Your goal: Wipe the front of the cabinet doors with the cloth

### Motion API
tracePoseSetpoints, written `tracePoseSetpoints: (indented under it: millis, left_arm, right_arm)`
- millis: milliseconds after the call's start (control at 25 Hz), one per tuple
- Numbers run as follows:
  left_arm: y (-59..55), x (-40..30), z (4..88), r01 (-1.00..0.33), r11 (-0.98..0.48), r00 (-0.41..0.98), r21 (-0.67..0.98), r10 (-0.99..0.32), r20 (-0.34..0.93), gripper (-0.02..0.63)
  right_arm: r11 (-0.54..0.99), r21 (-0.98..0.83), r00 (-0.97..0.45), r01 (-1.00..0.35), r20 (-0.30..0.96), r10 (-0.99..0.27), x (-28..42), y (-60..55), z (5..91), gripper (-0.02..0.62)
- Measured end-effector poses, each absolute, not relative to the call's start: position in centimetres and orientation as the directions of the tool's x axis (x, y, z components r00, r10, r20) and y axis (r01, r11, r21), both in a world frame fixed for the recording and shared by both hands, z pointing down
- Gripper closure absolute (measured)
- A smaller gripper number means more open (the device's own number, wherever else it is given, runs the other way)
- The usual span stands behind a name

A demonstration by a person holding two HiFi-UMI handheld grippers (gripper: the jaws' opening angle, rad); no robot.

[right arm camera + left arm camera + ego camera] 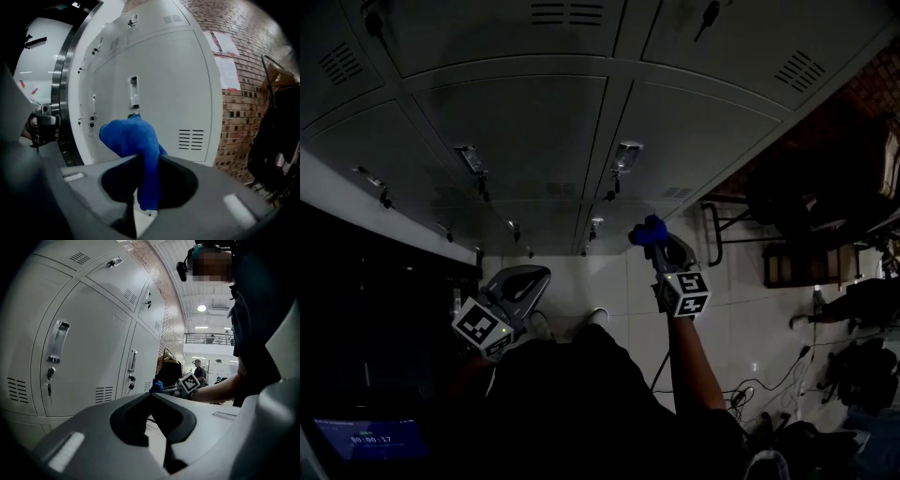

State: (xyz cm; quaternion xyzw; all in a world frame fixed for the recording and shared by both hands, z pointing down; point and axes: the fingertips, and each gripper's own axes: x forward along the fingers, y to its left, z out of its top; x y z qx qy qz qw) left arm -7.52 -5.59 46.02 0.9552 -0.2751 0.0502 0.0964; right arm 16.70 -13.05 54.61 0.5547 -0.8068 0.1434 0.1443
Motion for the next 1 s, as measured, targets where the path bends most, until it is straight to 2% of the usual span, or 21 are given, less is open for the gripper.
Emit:
tracePoseSetpoints:
  millis: [600,1000]
  left_arm:
    - [-5.9,-10.2,42.5,-0.538,-0.833,0.842,0.13,-0.538,0.038,0.602]
    - [-4.9,-11.0,41.3,-0.567,-0.819,0.822,0.084,-0.569,-0.002,0.603]
  right_arm:
    - [0.62,-0.092,-0.626,-0.779,0.171,-0.761,-0.1,-8.0,41.9,0.526]
    - [0.683,-0.104,-0.69,-0.723,0.148,-0.708,-3.5,-5.1,41.1,0.526]
